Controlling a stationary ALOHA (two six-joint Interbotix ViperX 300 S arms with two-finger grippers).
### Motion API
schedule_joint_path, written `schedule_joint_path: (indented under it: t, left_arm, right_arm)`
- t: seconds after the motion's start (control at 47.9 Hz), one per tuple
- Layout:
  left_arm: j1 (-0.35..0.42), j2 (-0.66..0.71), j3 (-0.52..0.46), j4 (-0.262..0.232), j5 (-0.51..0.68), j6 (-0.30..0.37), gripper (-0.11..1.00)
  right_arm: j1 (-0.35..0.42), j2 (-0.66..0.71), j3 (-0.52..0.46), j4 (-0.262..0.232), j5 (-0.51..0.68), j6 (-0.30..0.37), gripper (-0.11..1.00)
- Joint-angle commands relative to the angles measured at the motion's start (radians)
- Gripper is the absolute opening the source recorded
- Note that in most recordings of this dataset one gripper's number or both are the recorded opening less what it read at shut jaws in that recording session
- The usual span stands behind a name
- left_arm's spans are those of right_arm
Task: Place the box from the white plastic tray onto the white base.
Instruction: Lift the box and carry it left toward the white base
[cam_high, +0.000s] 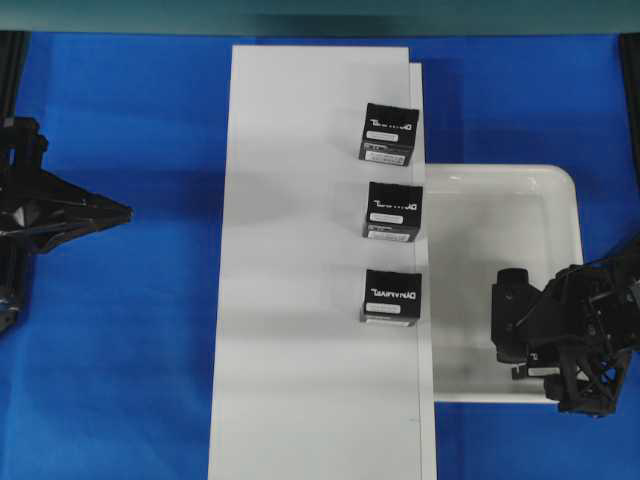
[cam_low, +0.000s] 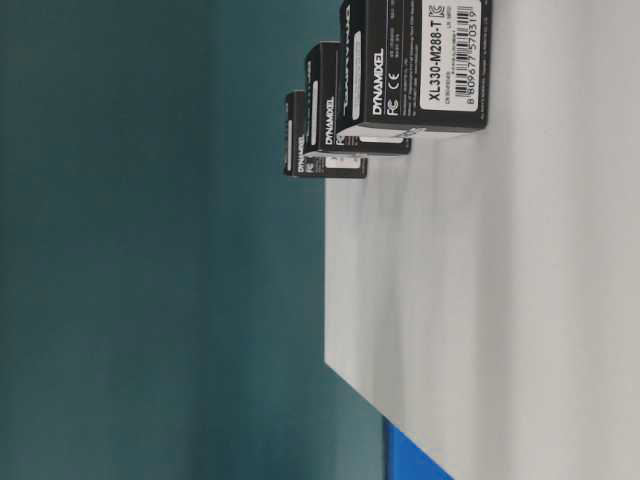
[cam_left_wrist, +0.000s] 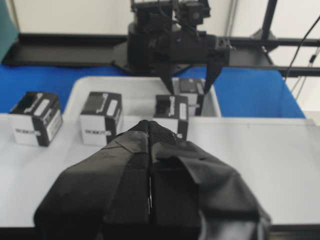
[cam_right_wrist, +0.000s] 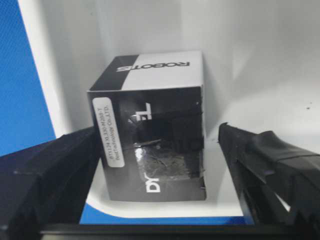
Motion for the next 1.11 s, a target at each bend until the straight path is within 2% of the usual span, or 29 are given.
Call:
schedule_joint_path:
  t: [0.0, 0.188, 0.375, 0.542, 0.647, 0.834, 1.085]
  left_arm:
    - [0.003, 0.012, -0.026, 0.002, -0.006, -0.002, -0.07]
    - [0.003, 0.018, -0.026, 0.002, -0.006, -0.002, -0.07]
    - [0.003, 0.018, -0.026, 0.002, -0.008, -0.003, -0.07]
    - [0.003, 0.018, -0.026, 0.002, -0.011, -0.003, -0.07]
    - [0.002, 0.018, -0.026, 0.002, -0.011, -0.003, -0.07]
    - [0.003, 0.018, -0.028, 0.002, -0.011, -0.003, -0.07]
    - [0.003, 0.015, -0.029, 0.002, -0.008, -0.003, -0.07]
  right_arm:
    - [0.0, 0.008, -0.005, 0.003, -0.008, 0.002, 1.0]
    - [0.0, 0.005, -0.003, 0.012, -0.008, 0.002, 0.94]
    - [-0.003, -0.015, -0.011, 0.038, 0.025, 0.011, 0.6]
    - [-0.005, -0.08, -0.049, 0.044, 0.041, 0.032, 0.6]
    - [-0.005, -0.133, -0.092, 0.044, 0.092, 0.055, 0.6]
    - [-0.008, -0.219, -0.216, 0.058, 0.241, 0.084, 0.6]
    - [-0.008, -0.227, -0.413, 0.077, 0.33, 0.087, 0.6]
